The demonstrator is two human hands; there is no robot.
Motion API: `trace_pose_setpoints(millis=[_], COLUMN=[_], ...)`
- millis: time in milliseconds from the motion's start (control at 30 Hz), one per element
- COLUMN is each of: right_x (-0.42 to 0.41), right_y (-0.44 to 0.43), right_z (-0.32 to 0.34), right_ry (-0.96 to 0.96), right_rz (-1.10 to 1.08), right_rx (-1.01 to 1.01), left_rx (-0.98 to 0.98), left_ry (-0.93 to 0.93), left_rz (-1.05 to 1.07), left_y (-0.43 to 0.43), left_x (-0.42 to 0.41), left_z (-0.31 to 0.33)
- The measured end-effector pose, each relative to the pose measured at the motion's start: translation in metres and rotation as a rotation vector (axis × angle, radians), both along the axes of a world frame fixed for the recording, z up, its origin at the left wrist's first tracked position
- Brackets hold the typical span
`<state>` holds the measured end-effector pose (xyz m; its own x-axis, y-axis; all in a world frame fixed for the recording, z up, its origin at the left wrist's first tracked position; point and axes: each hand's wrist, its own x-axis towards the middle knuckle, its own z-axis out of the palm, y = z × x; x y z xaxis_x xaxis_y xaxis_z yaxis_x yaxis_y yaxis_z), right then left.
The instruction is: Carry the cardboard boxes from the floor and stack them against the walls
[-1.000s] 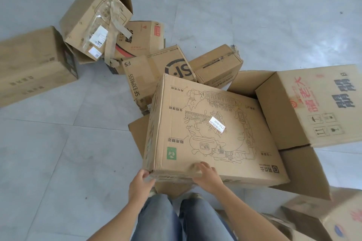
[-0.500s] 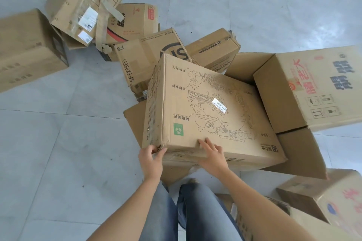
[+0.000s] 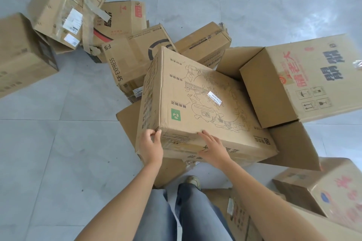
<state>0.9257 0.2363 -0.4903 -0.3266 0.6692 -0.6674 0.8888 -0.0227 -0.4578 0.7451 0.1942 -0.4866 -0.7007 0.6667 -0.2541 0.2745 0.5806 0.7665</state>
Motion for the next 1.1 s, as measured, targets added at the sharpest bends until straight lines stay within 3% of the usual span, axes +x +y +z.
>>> trace_pose_setpoints(millis=[167, 367, 567, 700, 867, 1000, 1100], right_x=[0.011, 0.019, 0.071, 0.111, 0.151, 0.180, 0.202], right_y=[0.009, 0.024, 0.041, 0.047, 0.054, 0.062, 0.062], right_z=[-0.013, -0.016, -0.046, -0.068, -0.093, -0.106, -0.121], right_ry=[-0.107, -0.028, -0.039, -0.013, 0.045, 0.054, 0.064], right_rz=[-0.033, -0.093, -0.488, -0.765, -0.977, -1.133, -1.214], right_rx=[-0.023, -0.008, -0.123, -0.203, -0.237, -0.242, -0.263], left_rx=[0.053, 0.105, 0.171, 0.115, 0.197, 0.280, 0.212], left_ry=[-0.054, -0.039, 0.062, 0.004, -0.023, 0.141, 0.218], left_rz=[0.045, 0.086, 0.153, 0.261, 0.367, 0.357, 0.405], left_y=[0.007, 0.042, 0.053, 0.054, 0.060, 0.068, 0.077], left_x=[-0.001, -0.006, -0.009, -0.003, 0.017, 0.018, 0.019], left_z=[-0.006, -0.006, -0.013, -0.039, -0.044, -0.046, -0.056])
